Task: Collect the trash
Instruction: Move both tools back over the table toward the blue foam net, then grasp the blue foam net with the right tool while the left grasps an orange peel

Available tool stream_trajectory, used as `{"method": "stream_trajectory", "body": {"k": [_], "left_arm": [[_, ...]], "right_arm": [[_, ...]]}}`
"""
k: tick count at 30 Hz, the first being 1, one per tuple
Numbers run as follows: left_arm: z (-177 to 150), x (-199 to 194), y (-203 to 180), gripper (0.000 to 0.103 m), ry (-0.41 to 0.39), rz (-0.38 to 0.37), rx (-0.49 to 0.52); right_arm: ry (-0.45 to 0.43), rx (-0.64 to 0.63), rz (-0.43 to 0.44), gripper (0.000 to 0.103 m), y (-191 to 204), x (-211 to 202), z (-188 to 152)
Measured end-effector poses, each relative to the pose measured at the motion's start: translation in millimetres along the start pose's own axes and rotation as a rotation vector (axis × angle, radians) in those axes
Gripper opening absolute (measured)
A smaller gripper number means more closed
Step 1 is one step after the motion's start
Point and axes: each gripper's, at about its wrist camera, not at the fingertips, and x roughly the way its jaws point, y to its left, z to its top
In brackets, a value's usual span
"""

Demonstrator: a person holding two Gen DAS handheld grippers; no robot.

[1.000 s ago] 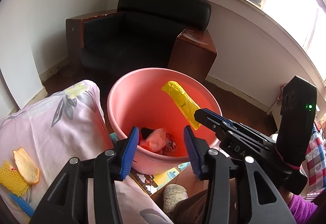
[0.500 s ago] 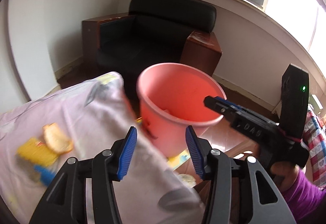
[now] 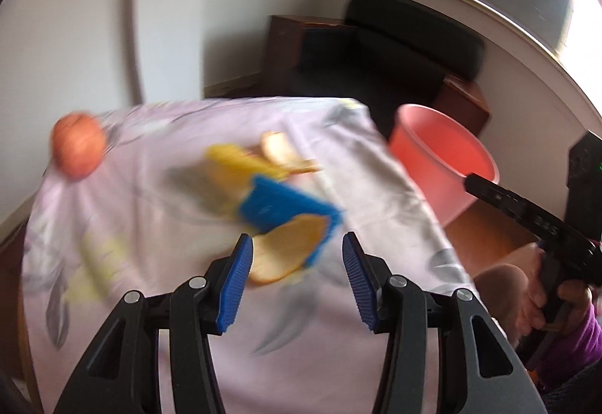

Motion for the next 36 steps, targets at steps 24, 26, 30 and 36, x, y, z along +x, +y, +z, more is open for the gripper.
{"method": "stream_trajectory", "body": {"k": [24,26,30,36], "left_arm": [[-11.9,35.2,51.2,0.003,0.094,-0.028,-0.105],[-14.0,29.9,60.0,0.003,0.085,-0.026,-0.13],[-15.6,22.4,71.3,0.003,0.069,-0.028,-0.164],[-15.9,18.4,78.0,0.003,0.057,-0.034,-0.18]], "right_arm": [[0.167,-0.118,0.075,0.032,67.8,51.5,-8.1],[0.206,-0.112,0.091,0.032,70.8,62.6,-7.2],[0.249,-0.116,0.089,0.032,76.4,82.3,-9.7],[0.282,-0.142,0.076,0.032,83.6,102.3,-12.0]]}}
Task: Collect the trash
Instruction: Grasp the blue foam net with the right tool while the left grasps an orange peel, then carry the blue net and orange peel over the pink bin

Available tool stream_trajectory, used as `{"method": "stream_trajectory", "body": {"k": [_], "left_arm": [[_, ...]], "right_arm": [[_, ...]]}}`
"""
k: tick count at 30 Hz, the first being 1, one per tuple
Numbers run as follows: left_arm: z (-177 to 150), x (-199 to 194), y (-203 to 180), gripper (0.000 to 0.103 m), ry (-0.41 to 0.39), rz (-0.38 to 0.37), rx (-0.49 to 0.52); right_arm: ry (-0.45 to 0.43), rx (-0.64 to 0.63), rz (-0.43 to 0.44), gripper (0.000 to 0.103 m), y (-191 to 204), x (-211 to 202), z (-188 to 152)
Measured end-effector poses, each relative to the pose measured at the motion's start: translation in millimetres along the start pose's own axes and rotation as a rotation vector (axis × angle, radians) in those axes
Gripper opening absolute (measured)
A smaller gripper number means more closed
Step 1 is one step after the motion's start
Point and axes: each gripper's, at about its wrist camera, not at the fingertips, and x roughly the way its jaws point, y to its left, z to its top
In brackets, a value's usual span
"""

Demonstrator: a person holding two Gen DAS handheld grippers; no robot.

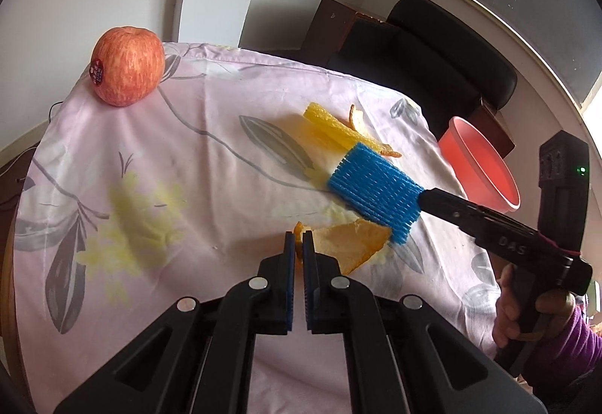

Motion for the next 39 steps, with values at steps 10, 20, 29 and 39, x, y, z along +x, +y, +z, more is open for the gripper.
{"method": "stream_trajectory", "body": {"k": [10,20,29,39], "left_arm": [[3.5,-8.0,0.8,0.003,-0.025,-0.008,-0.002],[11.8,-21.2,-12.9,0.002,-0.056,-0.01,0.036],[19.8,-32.3,-48.9,0.002,-0.091,-0.023,0.117],[33.0,-46.2,-82.7,0.002,-0.143,-0.031,0.201]], "right_arm": [[0.018,-0.013,0.03,0.009,5.3,15.5,1.2],[-0.055,-0.049,0.089,0.007,9.2,-33.1,-11.2],[-0.168,0.007,0.061,0.007,-18.0,-80.8,-14.7],[-0.246,0.067,0.033,0.007,-44.8,-107.0,-18.5]]}}
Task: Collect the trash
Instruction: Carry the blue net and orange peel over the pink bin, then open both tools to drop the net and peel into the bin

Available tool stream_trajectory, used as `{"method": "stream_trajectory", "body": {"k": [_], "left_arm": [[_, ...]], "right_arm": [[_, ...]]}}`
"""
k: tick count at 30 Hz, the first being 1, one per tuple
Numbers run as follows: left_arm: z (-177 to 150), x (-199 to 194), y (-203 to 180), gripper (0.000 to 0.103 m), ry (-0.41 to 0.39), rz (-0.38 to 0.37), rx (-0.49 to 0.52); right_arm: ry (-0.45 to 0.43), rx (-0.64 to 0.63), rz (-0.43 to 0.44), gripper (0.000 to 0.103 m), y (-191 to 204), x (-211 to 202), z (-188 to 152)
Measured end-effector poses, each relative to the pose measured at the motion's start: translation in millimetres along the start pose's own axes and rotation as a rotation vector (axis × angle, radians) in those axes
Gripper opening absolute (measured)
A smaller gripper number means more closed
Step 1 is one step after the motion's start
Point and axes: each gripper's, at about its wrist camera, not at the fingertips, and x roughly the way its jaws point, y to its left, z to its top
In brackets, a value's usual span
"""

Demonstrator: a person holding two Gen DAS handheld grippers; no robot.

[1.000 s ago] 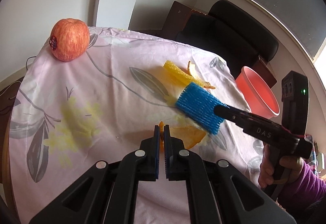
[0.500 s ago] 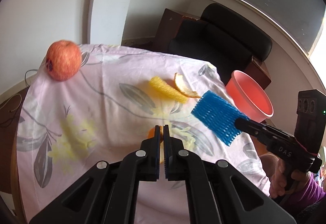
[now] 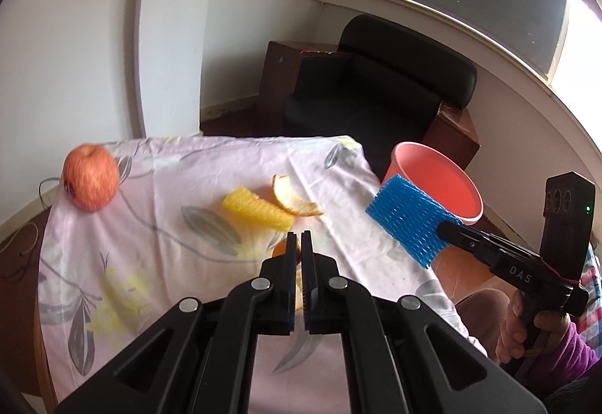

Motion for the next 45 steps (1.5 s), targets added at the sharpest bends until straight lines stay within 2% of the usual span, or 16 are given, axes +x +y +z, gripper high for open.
{"method": "stream_trajectory", "body": {"k": [10,21,27,34,45], "left_arm": [[18.2,18.4,-39.4,0.002,-0.003,-0.061,0.068],[53.4,52.0,-111.0,0.002,-0.021,-0.145,0.194],[72.2,77.5,-150.1,0.002,-0.022,-0.186,0.231],[89.6,106.2,-182.6,0.002,-0.031,-0.21,0.26],[97.7,161.6,-203.6,0.002,0.026,-0.204,0.253]], "right_arm": [[-0.067,0.062,-0.059,0.007,-29.6,-22.3,2.9],[-0.151,0.138,-0.152,0.007,-75.8,-46.4,16.2],[-0.179,0.187,-0.191,0.007,-104.9,-48.5,23.2],[-0.206,0.238,-0.232,0.007,-134.8,-49.1,27.3],[-0.183,0.301,-0.295,0.007,-170.0,-34.7,22.7]]}}
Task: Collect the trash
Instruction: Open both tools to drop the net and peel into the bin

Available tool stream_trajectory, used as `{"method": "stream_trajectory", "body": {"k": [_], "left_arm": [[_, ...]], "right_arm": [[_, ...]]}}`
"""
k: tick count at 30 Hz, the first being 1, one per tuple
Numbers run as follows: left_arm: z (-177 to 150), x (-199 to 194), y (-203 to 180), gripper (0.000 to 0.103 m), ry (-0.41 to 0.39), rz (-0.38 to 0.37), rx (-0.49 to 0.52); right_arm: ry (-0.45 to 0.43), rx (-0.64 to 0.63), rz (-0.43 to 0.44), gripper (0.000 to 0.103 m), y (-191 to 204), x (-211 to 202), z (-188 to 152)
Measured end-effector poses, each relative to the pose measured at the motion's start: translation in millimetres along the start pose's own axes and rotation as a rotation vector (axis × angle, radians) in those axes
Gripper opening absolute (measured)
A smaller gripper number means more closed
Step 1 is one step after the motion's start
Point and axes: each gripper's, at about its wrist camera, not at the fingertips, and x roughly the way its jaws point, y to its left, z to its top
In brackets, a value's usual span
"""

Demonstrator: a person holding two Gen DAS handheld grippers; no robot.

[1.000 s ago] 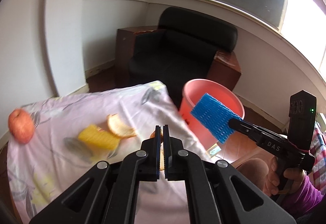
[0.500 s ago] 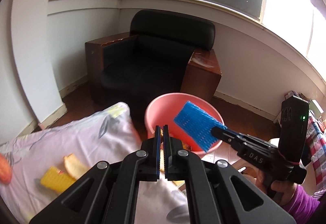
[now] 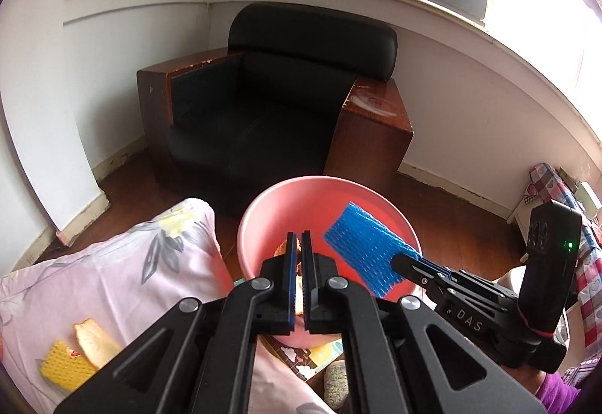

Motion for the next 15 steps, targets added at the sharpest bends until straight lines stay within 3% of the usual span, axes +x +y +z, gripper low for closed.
{"method": "stream_trajectory", "body": {"k": [12,15], "left_arm": [[-0.6,23.5,-3.4,0.003,0.023,-0.019,-0.02],[-0.9,22.0,-3.3,0.029,0.014,-0.022,-0.023]], "right_arm": [[0.01,0.0,-0.046,0.008,-11.8,15.7,6.5],[0.026,0.0,-0.05,0.017,-8.8,17.3,6.0]]}}
